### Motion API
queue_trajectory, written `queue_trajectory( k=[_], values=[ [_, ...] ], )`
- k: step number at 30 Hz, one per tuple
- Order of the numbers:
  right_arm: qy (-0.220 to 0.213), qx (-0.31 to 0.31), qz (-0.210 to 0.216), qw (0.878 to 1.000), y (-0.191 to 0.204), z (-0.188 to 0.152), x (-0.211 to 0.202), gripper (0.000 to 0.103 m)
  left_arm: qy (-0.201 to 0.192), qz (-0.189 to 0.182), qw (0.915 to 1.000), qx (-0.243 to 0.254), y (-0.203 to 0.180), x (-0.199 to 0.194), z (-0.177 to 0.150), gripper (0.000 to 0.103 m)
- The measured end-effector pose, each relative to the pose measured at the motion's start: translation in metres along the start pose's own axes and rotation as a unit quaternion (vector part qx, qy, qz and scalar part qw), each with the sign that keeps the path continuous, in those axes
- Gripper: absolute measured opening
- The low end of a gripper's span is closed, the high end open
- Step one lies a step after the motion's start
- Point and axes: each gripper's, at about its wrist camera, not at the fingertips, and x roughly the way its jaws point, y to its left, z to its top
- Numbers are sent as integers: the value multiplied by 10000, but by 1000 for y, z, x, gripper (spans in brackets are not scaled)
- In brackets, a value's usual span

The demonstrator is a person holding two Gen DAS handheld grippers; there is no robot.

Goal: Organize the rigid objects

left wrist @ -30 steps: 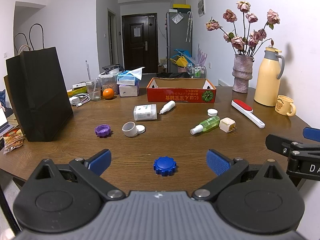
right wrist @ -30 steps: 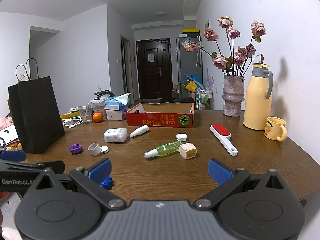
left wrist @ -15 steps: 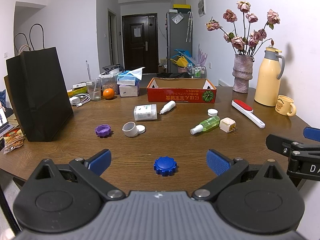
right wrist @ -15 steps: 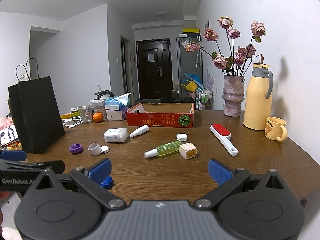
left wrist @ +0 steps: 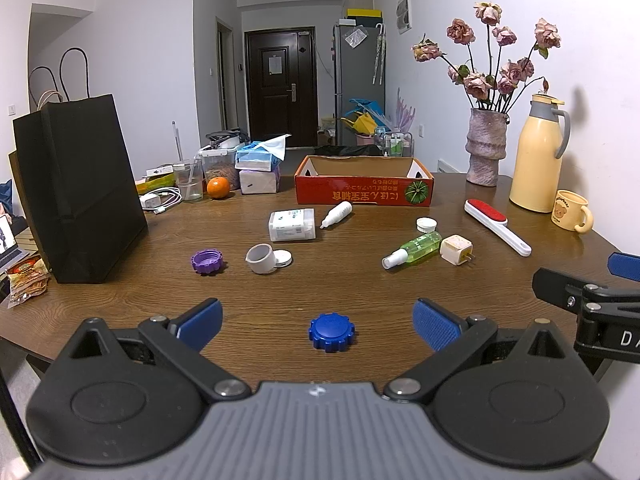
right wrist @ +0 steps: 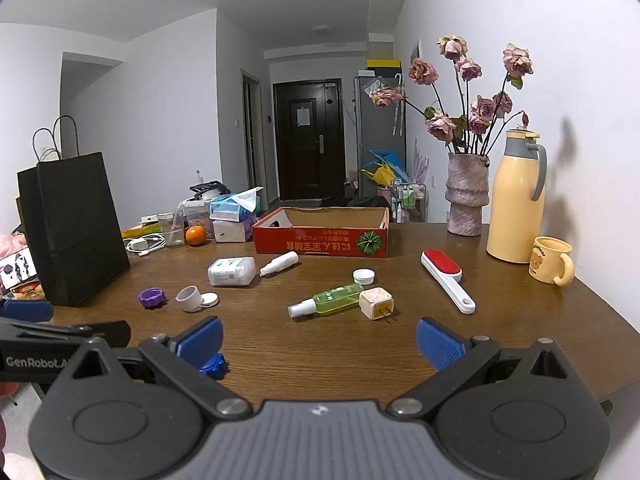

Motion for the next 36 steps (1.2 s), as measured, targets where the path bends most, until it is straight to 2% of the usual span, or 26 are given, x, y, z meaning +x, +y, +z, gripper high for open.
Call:
queue_trajectory(
  k=[36],
  values=[
    [-6,-105,-18,9999,4,2,1,103,59,-33,10000,-46,3,6,-2,103]
  ],
)
